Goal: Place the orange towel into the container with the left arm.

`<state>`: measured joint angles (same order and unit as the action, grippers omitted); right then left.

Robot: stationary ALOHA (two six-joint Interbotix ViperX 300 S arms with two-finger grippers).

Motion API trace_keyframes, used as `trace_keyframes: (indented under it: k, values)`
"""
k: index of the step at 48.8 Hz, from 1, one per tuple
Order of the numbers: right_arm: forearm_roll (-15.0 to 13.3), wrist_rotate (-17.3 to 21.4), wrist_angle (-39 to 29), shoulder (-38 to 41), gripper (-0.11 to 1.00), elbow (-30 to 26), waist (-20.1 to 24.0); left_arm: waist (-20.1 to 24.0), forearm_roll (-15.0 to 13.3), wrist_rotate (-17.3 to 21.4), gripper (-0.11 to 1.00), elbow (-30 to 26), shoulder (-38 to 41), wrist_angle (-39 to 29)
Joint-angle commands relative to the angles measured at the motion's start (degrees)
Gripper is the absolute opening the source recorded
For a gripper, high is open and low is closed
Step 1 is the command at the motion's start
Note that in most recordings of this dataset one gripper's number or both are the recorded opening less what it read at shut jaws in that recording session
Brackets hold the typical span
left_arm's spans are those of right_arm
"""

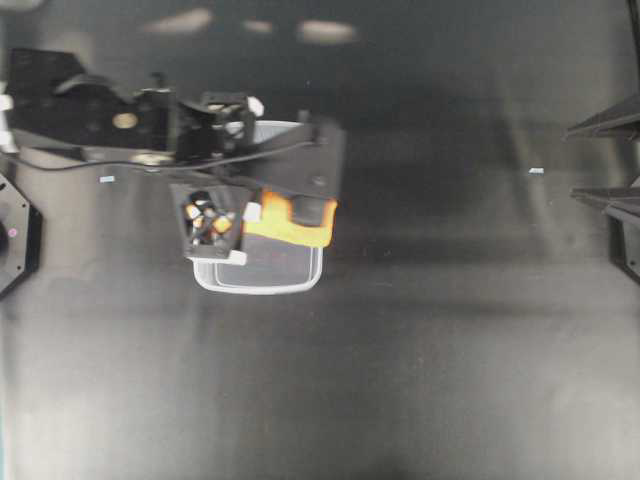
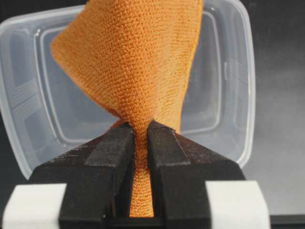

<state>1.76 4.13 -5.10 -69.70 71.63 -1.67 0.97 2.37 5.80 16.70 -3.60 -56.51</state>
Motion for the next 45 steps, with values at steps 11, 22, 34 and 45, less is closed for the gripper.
trace_keyframes:
  k: [11,22,34,45]
  values:
    - [0.26,0.09,0.53,0.26,0.74,-0.44,-0.70,1.05,0.26,0.26,0.06,6.86,-3.60,6.68]
    - [0.26,0.09,0.62,0.26,0.74,-0.44,-0.79,1.14,0.26,0.53,0.06,7.12,-2.99,8.09]
    - [0.26,0.09,0.53,0.26,0.74,-0.44,-0.79,1.14,0.26,0.26,0.09,7.21,-2.11,8.53]
    - [0.26,0.09,0.62,0.26,0.74,-0.35,-0.79,1.23,0.26,0.18,0.70,7.29,-1.93,9.67]
